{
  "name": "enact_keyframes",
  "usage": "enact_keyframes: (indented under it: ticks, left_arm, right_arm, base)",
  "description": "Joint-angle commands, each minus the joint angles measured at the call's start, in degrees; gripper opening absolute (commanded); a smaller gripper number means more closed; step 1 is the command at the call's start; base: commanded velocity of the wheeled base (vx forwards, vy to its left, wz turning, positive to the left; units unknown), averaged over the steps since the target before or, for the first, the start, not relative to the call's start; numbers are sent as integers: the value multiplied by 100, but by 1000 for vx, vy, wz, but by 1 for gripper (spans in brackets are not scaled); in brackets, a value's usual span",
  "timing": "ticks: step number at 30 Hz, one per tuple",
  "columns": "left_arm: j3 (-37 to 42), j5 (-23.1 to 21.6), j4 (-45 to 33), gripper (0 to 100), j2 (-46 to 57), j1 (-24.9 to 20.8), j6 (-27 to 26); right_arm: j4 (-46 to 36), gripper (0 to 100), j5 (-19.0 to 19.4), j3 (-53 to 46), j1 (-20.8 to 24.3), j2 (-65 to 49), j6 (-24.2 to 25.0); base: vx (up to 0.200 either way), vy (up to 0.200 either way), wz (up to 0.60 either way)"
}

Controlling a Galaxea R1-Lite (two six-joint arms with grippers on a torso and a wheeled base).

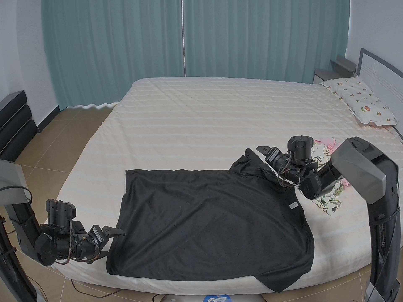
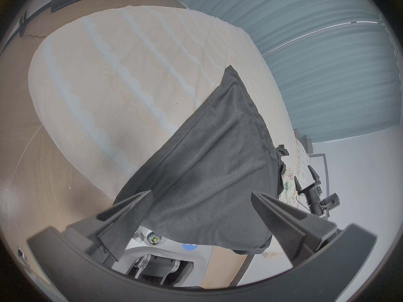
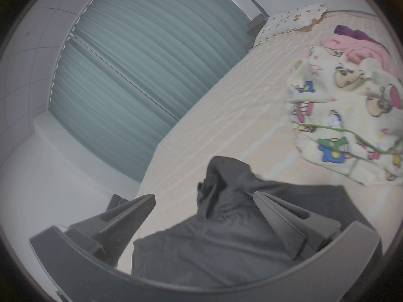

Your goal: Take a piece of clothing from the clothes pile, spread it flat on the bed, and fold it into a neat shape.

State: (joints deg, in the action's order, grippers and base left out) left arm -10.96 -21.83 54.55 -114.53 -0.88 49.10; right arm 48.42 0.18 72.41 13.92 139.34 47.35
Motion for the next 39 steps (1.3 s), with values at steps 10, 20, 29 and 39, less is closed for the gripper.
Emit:
enact_keyframes:
  ticks: [10,20,29,39]
  left_arm:
    - [665,329,433,100,-201,-132,-656]
    - [973,1120,1743,100,-1212,-158,-771]
    - [911,1594,2903,100,-2232,-334,-1957]
    - [340,1603,2622,100,-2284,-730,-2107]
  right_arm:
    - [2110,100,1599,-6582,-1023,-2754,-472]
    - [4158,100,1581,-7145,-953,-1251,-534]
    - [4149,100,1590,-7241,-830,-1445,-516]
    - [4140,100,1581,-7241,-838,-1471,-472]
  base:
    - [-140,0,0]
    - [0,0,0]
    - [0,0,0]
    - [0,0,0]
